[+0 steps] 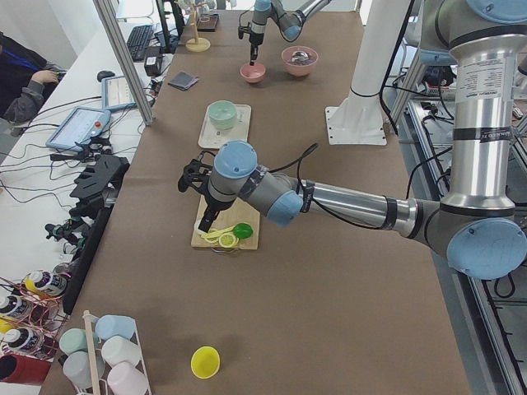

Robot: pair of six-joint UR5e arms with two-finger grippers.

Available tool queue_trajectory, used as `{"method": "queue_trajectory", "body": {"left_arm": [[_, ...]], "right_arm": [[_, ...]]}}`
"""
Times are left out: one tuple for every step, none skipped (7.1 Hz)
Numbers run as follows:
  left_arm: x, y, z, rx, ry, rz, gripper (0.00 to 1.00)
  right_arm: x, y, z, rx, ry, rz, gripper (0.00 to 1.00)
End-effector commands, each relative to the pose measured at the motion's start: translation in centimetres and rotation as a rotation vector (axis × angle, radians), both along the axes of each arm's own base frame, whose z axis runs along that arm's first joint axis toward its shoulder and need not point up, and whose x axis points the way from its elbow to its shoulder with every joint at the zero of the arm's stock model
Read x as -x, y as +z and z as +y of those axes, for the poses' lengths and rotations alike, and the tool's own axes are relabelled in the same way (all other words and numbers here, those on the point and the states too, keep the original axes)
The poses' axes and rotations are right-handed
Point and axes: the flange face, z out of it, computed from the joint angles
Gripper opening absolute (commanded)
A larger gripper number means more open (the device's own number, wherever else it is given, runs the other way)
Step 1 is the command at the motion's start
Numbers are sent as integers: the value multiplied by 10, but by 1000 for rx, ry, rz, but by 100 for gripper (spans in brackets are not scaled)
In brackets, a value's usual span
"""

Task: Stack pink bowl on green and place spoon
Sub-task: 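Reach the right gripper to the pink bowl and grasp its rim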

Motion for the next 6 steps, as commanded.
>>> {"method": "queue_trajectory", "body": {"left_arm": [[0,0,0,0,-1,1,98],[0,-2,0,-3,0,2,98],[0,-3,-1,-4,0,2,98],[0,-3,-1,-4,0,2,98],[-1,-3,-1,-3,1,3,98],[0,-3,-1,-3,-1,3,98]], "right_arm": [[-3,-37,-20,-42,28,-40,0],[15,-84,-40,-77,29,-69,0],[31,-133,-58,-68,30,-65,0],[48,-177,-67,-11,60,-77,0],[64,-217,-71,31,90,-95,0],[87,-251,-68,57,115,-87,0]]}}
